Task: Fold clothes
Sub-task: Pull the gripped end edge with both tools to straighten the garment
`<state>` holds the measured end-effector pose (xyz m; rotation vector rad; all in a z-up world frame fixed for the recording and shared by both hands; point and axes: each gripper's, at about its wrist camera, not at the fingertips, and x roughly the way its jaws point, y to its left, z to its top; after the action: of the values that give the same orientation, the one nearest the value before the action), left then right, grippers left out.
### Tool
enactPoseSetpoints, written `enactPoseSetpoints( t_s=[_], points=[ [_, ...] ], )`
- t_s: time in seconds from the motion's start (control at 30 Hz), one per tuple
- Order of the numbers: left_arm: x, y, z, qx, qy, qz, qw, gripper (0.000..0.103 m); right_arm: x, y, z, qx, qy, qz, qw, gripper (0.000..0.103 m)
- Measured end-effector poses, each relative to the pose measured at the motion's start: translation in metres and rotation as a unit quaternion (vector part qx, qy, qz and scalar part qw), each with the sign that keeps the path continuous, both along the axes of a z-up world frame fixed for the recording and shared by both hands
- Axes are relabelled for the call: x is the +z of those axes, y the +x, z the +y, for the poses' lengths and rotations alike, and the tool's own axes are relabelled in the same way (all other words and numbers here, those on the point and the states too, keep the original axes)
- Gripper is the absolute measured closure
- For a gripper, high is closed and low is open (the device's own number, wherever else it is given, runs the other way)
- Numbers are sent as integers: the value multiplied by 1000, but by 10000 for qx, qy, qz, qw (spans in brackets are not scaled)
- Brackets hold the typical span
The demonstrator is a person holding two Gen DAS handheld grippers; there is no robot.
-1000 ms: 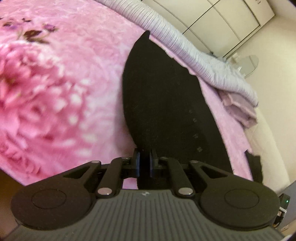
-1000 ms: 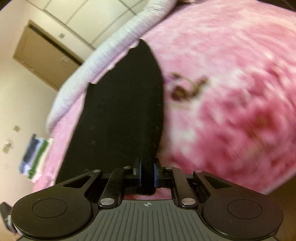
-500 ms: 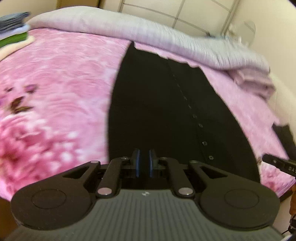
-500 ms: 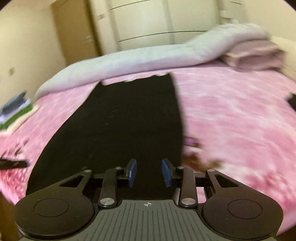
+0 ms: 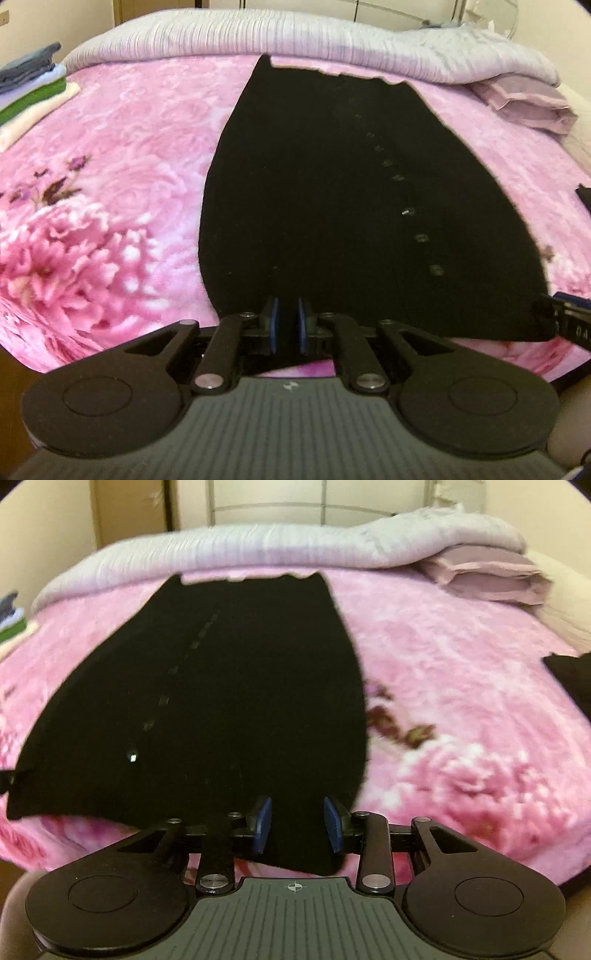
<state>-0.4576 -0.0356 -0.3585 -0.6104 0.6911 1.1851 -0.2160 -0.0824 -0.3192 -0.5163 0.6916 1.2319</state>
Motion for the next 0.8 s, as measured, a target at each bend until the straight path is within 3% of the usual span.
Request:
enactPoseSetpoints(
  t_s=[0.1, 0.27, 0.53, 0.67, 0.8],
  points=[
    [16, 1, -14, -39, 170, -39, 9998, 88, 17, 1, -15, -40, 196, 88, 9998, 68],
    [31, 5, -28, -56, 388, 70, 9992, 87, 28, 1, -25, -50, 179, 220, 9996, 67],
    [35, 0, -32, -106, 411, -5, 9991, 83, 35, -3, -32, 23, 268, 434, 9987, 67],
    [34, -5, -6, -144, 319, -131, 9993, 83, 43, 5, -16, 165, 469, 730, 9961, 67],
    [21, -2, 62, -233, 202, -148, 9994, 83, 37, 28, 39, 333, 357, 1193, 9917, 67]
  ],
)
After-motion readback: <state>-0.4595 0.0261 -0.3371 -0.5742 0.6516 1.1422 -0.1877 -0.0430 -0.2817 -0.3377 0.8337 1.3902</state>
